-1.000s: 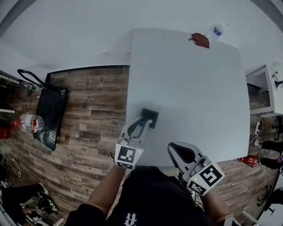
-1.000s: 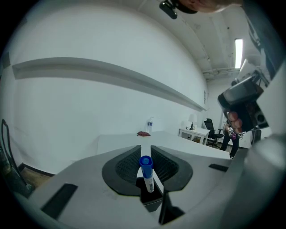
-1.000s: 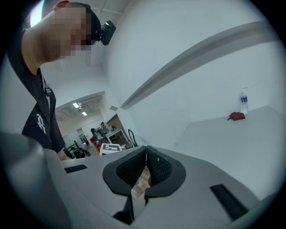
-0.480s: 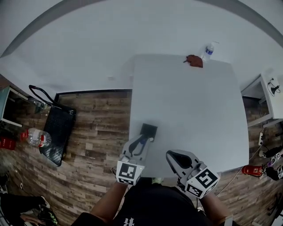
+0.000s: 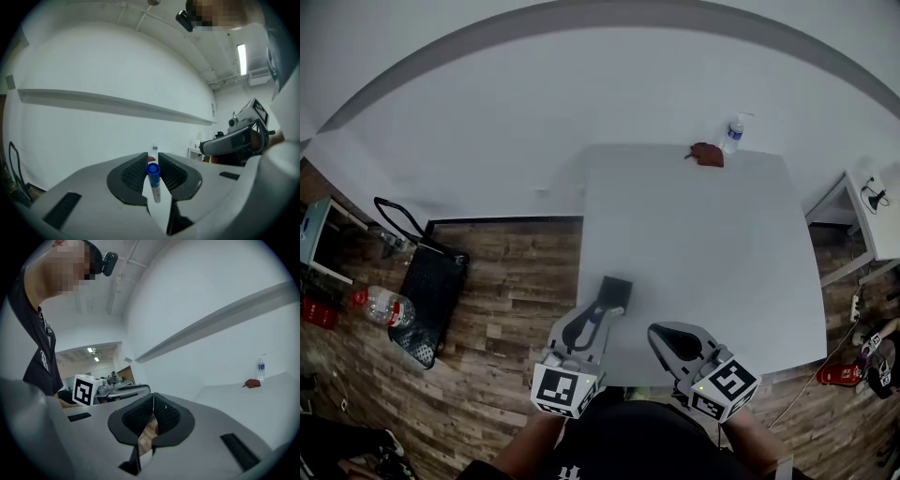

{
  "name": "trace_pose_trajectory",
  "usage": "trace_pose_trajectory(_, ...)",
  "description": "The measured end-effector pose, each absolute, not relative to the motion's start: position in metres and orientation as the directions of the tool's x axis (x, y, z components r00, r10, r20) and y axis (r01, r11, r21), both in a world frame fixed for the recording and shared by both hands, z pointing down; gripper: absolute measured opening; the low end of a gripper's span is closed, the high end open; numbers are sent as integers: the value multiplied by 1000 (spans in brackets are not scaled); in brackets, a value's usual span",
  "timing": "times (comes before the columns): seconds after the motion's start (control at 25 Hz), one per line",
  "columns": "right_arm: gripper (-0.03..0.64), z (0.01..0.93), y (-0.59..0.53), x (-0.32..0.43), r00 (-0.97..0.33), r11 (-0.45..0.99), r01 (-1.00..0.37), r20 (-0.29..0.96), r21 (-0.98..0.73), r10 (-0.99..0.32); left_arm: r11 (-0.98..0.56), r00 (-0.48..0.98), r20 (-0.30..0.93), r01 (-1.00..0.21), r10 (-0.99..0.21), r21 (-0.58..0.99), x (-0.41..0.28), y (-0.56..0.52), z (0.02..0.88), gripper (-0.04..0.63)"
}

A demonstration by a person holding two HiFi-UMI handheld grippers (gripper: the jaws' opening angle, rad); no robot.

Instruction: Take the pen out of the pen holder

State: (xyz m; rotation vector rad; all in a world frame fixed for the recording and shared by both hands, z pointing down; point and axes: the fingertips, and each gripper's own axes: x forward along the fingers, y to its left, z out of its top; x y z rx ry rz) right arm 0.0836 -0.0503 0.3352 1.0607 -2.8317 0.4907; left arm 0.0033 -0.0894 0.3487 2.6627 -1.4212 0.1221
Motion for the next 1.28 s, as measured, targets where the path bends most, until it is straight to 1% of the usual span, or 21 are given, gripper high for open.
trace_pose_trajectory(0.32,14,328,-40,80,-763,720,-646,176,-254,-622,-566,572,134,-820,-809,79,5,-71,328,69)
trace_pose_trajectory(0.72,14,316,-33,67,-780,751,-626,156,-209,-606,-564,569,114,-822,-814,74,0,-60,312,69)
trace_pose_trajectory(1.28,14,314,-34,69,-766,739,-643,156,-201,-623,-579,585,85,-811,-807,81,4,-65,305,69)
